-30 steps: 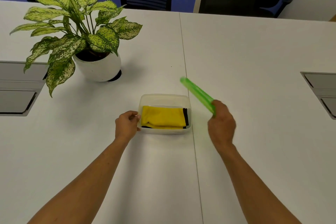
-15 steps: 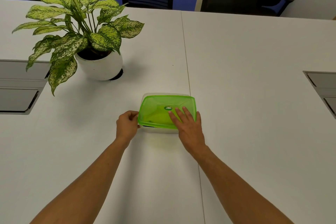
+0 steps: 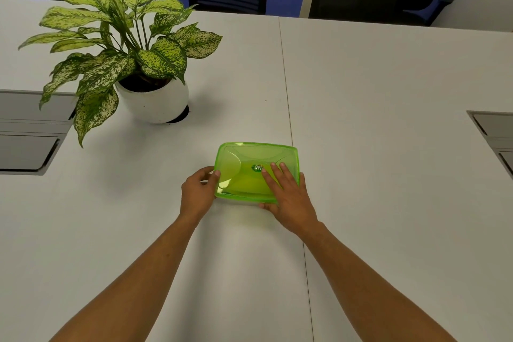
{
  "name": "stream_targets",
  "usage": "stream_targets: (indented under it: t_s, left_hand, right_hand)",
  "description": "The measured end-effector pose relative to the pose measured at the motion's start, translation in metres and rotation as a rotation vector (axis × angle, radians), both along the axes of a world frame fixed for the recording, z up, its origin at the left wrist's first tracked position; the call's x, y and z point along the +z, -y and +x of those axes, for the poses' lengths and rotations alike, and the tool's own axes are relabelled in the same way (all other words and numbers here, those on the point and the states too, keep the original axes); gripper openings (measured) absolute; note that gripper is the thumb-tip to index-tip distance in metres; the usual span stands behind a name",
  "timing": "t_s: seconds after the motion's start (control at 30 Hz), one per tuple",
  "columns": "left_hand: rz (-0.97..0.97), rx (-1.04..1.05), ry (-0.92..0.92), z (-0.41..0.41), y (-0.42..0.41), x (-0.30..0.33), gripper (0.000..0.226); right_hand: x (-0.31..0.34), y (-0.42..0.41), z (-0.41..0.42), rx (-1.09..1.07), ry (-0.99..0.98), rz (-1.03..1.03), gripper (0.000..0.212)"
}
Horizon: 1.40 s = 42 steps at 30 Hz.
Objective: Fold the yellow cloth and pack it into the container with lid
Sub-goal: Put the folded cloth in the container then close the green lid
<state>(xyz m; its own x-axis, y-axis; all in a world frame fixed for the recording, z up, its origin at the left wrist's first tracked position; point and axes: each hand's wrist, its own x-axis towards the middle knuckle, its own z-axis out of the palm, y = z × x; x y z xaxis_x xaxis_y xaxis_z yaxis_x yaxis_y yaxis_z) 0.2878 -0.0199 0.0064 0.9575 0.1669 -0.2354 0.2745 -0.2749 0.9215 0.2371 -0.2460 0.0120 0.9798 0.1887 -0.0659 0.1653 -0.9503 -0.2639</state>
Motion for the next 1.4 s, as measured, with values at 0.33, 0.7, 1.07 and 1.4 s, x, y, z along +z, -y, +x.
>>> stream_targets:
  t_s: [0.33, 0.7, 1.07, 1.4]
  left_hand:
    - [0.060, -0.010, 0.014, 0.000, 0.002, 0.004, 0.031]
    - [0.150, -0.046, 0.018, 0.002, 0.003, 0.002, 0.031]
    - [0.213, -0.139, 0.010, 0.010, 0.010, 0.006, 0.059]
    - [0.400, -0.178, -0.025, 0.054, 0.028, 0.006, 0.052]
  right_hand:
    - [-0.004, 0.004, 0.007, 0.034, 0.072, -0.014, 0.077]
    - [-0.012, 0.009, 0.004, 0.017, 0.032, 0.092, 0.078]
    - [-0.015, 0.003, 0.006, -0.104, 0.073, 0.304, 0.071]
    - [-0.005, 0.005, 0.039, -0.329, 0.167, 0.299, 0.064]
